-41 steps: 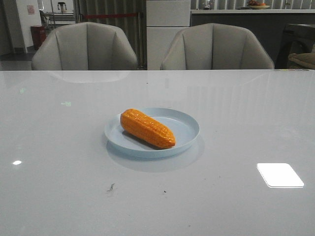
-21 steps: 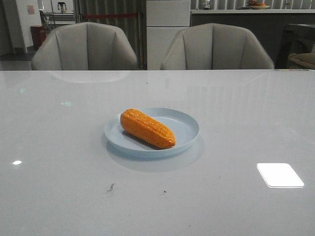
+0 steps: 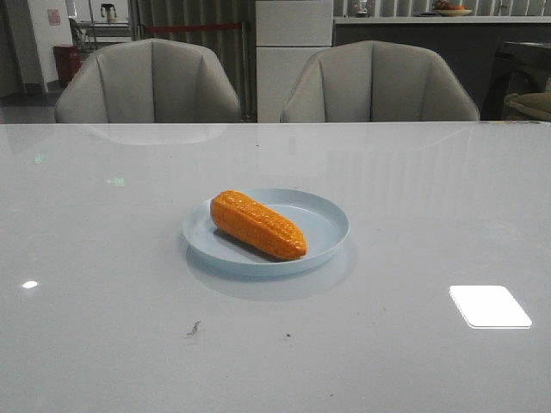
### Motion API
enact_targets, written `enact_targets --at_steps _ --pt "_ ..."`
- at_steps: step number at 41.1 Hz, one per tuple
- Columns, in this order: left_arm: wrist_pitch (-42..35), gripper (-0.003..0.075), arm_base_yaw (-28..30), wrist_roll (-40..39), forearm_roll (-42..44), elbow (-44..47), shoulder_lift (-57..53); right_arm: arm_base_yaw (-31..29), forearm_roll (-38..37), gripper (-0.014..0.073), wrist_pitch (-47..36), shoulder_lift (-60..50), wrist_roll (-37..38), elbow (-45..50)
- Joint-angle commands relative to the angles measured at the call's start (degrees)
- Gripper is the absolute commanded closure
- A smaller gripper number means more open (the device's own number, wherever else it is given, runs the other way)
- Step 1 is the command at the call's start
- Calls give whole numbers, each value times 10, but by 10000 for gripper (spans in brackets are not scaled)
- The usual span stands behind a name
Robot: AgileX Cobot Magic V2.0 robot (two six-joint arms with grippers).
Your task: Place corn on plate with both arms
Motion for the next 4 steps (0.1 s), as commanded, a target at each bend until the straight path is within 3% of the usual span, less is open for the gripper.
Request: enact_targets --at_steps 1,4 --pt "-51 624 -4 -7 -1 22 -9 0 -5 529 -45 -12 -1 -12" --pt "-51 624 -4 -7 -1 22 -9 0 -5 529 -45 -12 -1 -12"
